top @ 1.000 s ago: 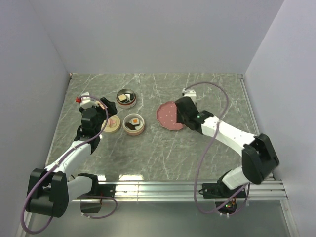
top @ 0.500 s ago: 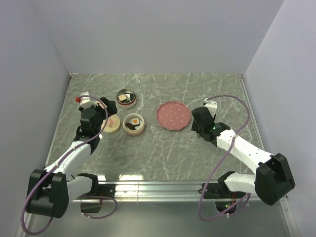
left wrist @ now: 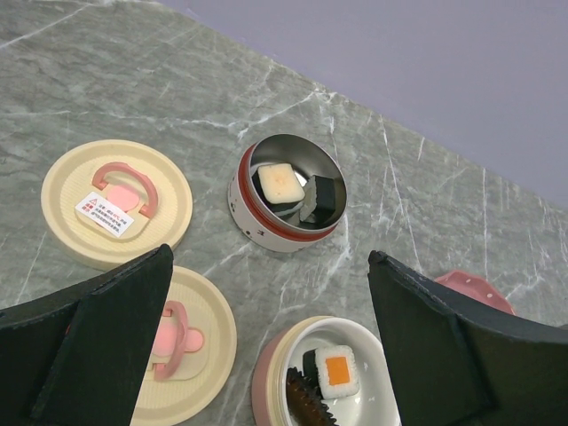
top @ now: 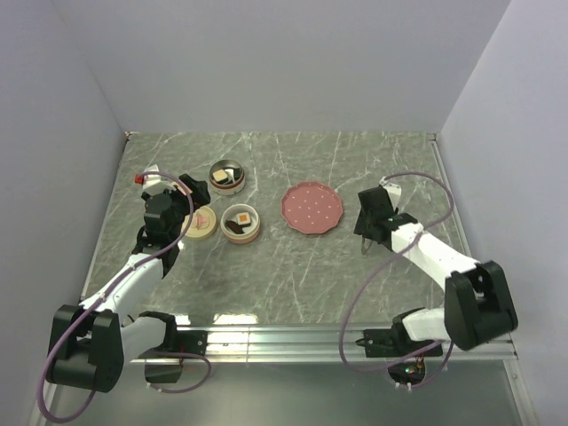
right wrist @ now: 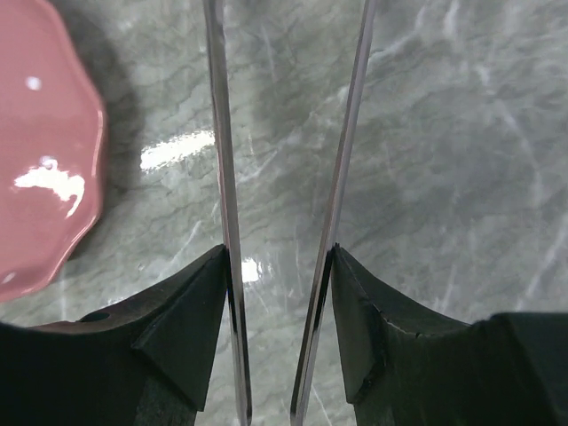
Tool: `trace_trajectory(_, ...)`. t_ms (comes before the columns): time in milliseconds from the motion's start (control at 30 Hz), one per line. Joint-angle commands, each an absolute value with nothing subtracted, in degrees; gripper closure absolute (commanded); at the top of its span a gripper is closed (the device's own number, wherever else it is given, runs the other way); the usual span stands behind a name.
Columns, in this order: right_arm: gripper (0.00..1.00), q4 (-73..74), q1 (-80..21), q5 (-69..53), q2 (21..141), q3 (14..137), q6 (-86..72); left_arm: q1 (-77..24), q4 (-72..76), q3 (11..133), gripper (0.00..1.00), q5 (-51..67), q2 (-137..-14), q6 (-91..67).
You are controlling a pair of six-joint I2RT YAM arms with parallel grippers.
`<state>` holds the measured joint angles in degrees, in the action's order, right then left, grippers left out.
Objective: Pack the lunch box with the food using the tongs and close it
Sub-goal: Put down the clamp
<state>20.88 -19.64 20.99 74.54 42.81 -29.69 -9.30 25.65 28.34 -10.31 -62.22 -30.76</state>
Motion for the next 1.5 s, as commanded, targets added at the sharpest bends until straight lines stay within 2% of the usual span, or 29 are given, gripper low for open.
trace_trajectory(0, 0.44, 21.18, -18.81, 18.81, 79.70, 47.10, -28.21, -9.05, 27.86, 28.65, 0.02, -9.40, -61.35, -31.11)
trace_trajectory(133, 0.44, 24.34, -18.90, 20.12, 86.47, 50.71, -28.91, -9.05, 28.04, 28.39, 0.01, -9.67, -60.91, -31.11)
trace_trajectory(367, 0.42, 25.75, -18.81, 21.62, 89.21, 52.82, -29.18, -8.96, 27.77, 28.74, 0.01, -9.40, -61.43, -31.11)
trace_trajectory(400, 0.35, 25.93, -18.81, 21.71, 89.21, 52.91, -29.01, -8.96, 27.77, 28.74, 0.02, -9.32, -61.44, -31.11)
trace_trajectory(433, 0.13, 25.75, -18.81, 21.62, 89.12, 52.82, -28.83, -8.96, 27.69, 28.74, 0.02, -9.32, -61.44, -31.20)
trace_trajectory(467, 0.12, 25.58, -18.81, 21.71, 89.03, 52.65, -28.65, -8.96, 27.60, 28.74, 0.01, -9.32, -61.35, -31.11)
trace_trajectory(800, 0.11, 24.87, -18.81, 22.76, 84.21, 50.54, -28.83, -8.96, 27.25, 29.00, 0.02, -9.84, -61.52, -31.29)
trace_trajectory(933, 0.12, 22.78, -19.16, 21.10, 77.80, 49.31, -27.60, -8.96, 25.41, 29.79, 0.02, -12.73, -62.93, -31.90)
trace_trajectory(1067, 0.14, 17.86, -20.30, 17.24, 71.29, 48.43, -24.79, -8.96, 23.56, 31.37, 0.02, -18.35, -65.65, -33.05)
trace_trajectory(1233, 0.14, 5.84, -21.62, 4.95, 64.88, 46.06, -19.25, -8.96, 21.36, 33.83, 0.02, -19.07, -72.06, -34.36)
trace_trajectory(1467, 0.14, -4.13, -21.71, -5.27, 67.31, 46.40, -15.47, -10.63, 20.75, 31.56, 0.08, -17.92, -73.39, -36.38)
